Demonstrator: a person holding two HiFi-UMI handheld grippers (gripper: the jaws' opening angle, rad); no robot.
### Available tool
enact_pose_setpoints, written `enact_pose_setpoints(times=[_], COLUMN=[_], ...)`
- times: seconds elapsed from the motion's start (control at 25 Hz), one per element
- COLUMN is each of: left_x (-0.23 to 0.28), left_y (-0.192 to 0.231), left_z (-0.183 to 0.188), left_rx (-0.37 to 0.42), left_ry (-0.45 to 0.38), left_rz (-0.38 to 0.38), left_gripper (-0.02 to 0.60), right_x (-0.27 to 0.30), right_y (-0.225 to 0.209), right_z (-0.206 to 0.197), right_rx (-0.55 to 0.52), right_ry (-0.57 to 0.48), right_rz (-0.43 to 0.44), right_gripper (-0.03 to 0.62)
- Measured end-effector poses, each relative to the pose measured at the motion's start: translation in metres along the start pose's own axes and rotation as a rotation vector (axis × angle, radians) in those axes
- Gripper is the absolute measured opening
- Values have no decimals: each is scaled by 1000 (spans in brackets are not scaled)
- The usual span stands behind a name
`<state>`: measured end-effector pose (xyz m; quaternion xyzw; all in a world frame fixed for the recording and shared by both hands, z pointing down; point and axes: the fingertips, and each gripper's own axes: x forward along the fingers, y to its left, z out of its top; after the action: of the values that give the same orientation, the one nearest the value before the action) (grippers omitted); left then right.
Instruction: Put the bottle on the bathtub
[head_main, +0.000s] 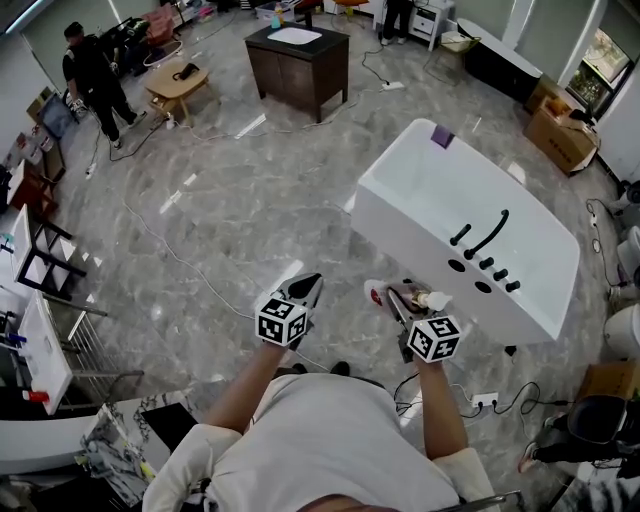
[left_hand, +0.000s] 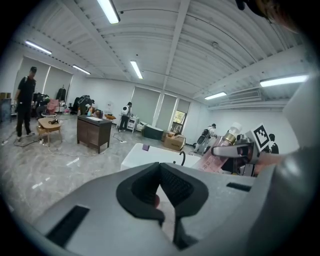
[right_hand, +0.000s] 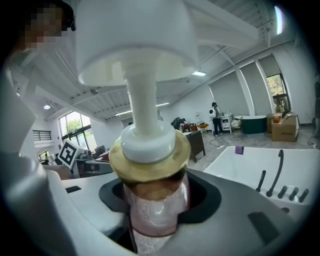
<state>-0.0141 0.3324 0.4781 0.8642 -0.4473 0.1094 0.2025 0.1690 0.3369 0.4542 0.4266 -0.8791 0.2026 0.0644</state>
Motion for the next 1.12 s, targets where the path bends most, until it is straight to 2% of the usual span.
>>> enact_pose_setpoints(times=[0.28, 0.56, 0.84, 1.12], left_x=[18, 23, 47, 95], left_y=[-14, -2, 38, 89], left_z=[6, -1, 12, 49], left_rx=[-18, -28, -31, -17], left_ry=[-21, 2, 8, 15], left_rz=[12, 25, 3, -48], left_gripper=[8, 8, 8, 8], right_x=[2, 14, 57, 114], right_y=[-19, -25, -35, -55], right_z=[-2, -3, 11, 31], right_rx=[-5, 2, 8, 37], right_ry=[15, 28, 27, 33], right_rz=[40, 42, 16, -21], right_gripper=[227, 229, 227, 227])
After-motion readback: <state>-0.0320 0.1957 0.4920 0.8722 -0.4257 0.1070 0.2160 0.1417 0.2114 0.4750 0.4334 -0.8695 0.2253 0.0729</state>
